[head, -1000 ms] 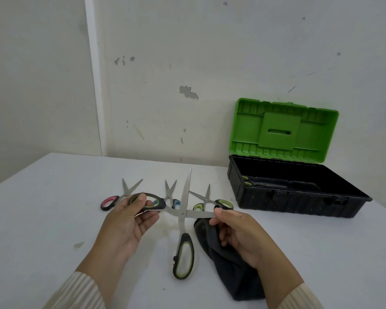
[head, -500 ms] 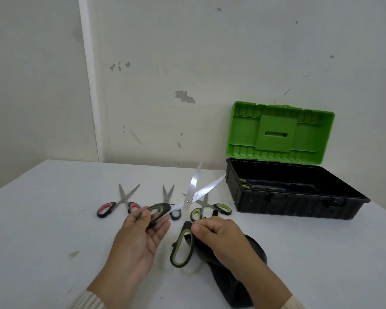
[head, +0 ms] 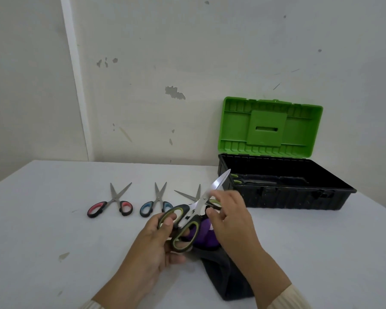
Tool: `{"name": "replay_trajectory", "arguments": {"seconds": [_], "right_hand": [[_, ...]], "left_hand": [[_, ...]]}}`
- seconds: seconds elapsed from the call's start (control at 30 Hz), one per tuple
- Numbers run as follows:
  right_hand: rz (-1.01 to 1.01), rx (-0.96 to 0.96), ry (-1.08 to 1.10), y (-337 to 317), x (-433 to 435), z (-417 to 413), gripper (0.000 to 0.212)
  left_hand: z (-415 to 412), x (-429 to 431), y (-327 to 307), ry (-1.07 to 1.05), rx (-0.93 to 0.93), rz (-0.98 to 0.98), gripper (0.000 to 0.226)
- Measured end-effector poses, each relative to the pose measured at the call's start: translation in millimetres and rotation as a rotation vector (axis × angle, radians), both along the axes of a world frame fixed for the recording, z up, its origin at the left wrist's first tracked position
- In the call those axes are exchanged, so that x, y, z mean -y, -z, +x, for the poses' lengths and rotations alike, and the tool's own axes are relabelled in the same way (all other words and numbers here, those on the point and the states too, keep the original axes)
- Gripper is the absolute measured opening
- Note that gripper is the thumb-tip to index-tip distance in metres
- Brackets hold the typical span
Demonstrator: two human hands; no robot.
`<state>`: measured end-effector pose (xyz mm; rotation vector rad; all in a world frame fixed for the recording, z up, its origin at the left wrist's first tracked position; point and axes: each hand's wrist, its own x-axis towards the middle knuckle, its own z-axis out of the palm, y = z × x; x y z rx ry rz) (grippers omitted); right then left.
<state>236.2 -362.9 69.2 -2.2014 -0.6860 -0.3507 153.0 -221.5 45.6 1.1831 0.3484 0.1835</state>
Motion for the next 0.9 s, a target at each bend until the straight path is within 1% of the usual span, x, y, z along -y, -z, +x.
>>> {"name": "replay_trajectory", "arguments": {"seconds": [0.03, 0.1, 0.17, 0.23, 0.3, 0.33, 0.4, 0.43, 0.47, 0.5, 0.57, 0.6, 0.7, 0.77, 0.8, 0.9], "right_hand": [[-0.077, 0.089, -0.055, -3.1, 0.5, -0.2, 0.039], [-0.262, 0.148, -0.117, -6.6, 0.5, -0.1, 0.049], [-0.390, 0.152, -0.118, -7.7, 3.9, 2.1, 0.043], [-0.472, 0.180, -0.123, -11.8, 12.6, 5.7, 0.030], [-0.532, 0.207, -0.143, -18.5, 25.1, 11.5, 0.023], [-0.562, 0.201, -0.151, -23.1, 32.3, 15.1, 0.022], [-0.602, 0.167, -0.136, -30.1, 47.0, 26.0, 0.020], [-0.599, 0.144, -0.102, -32.1, 54.4, 33.9, 0.019], [-0.581, 0.117, -0.052, -34.2, 61.4, 43.2, 0.017], [-0.561, 0.080, 0.005, -36.2, 68.5, 54.4, 0.016], [-0.554, 0.036, 0.109, -42.3, 82.3, 80.0, 0.016], [-0.562, 0.046, 0.155, -46.5, 88.2, 93.7, 0.016], [-0.611, 0.117, 0.270, -57.0, 98.4, 135.6, 0.018], [-0.729, 0.099, 0.325, -56.9, 98.7, 167.9, 0.019], [-0.801, 0.070, 0.334, -54.9, 97.1, 182.7, 0.020], [-0.959, -0.037, 0.304, -42.8, 92.5, 220.8, 0.017]], "left_hand": [[-0.4, -1.5, -1.1, 0.014, -0.003, 0.020, 0.017], [-1.0, -3.4, -3.1, 0.050, -0.004, 0.063, 0.019], [-1.4, -3.7, -3.9, 0.073, -0.004, 0.095, 0.019], [0.4, -0.7, -7.0, 0.096, 0.001, 0.114, 0.019], [4.5, 8.2, -12.3, 0.118, 0.020, 0.113, 0.019], [8.0, 14.7, -15.2, 0.118, 0.052, 0.102, 0.019], [18.2, 30.0, -19.5, 0.085, 0.147, 0.081, 0.028], [25.3, 39.2, -19.8, 0.059, 0.188, 0.109, 0.032], [33.1, 48.9, -18.9, 0.031, 0.208, 0.206, 0.033], [42.3, 58.1, -15.7, 0.006, 0.205, 0.370, 0.034], [62.3, 74.7, -6.6, -0.008, 0.177, 0.784, 0.042], [71.3, 81.6, -2.3, 0.021, 0.156, 0.945, 0.045], [96.3, 95.8, 13.3, 0.235, 0.012, 1.271, 0.053], [105.7, 100.7, 21.4, 0.310, -0.065, 1.434, 0.049], [108.1, 101.9, 24.0, 0.311, -0.090, 1.477, 0.045], [112.4, 104.2, 31.0, 0.283, -0.092, 1.526, 0.042]]}}
